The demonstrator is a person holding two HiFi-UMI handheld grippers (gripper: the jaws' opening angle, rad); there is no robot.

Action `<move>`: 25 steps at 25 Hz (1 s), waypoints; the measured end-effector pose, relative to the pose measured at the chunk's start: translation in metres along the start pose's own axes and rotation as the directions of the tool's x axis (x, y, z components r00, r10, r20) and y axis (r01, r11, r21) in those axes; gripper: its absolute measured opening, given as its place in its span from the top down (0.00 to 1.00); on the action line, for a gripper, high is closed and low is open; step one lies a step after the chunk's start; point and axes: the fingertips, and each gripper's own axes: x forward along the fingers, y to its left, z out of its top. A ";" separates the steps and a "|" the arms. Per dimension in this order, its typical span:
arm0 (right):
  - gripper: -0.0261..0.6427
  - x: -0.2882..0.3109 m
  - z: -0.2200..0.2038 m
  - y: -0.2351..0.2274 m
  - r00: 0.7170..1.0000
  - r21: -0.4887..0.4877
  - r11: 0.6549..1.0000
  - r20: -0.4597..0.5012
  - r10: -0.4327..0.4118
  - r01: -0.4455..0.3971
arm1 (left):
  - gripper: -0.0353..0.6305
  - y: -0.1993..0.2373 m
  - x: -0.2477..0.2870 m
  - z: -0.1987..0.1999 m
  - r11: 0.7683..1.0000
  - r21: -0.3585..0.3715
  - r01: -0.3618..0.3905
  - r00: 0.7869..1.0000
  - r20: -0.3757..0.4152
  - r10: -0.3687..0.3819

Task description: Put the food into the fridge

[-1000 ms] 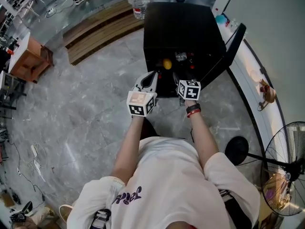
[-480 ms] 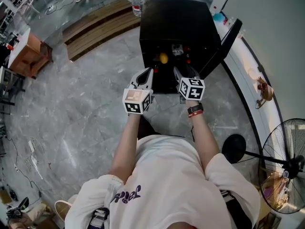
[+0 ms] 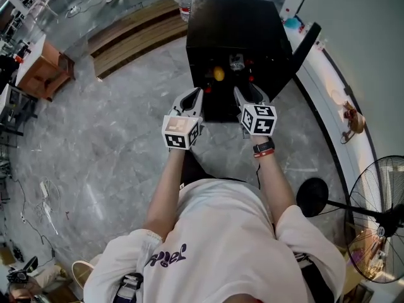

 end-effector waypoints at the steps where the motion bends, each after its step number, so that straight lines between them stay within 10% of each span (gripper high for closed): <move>1: 0.62 -0.003 0.000 0.000 1.000 -0.003 1.000 0.001 0.002 -0.002 | 0.92 -0.001 -0.001 0.000 1.000 0.004 -0.003 1.000 0.000 0.003; 25: 0.83 -0.045 0.028 0.010 0.997 -0.030 0.999 0.071 -0.030 0.032 | 0.92 -0.007 -0.023 0.015 1.000 0.029 -0.006 1.000 0.027 0.006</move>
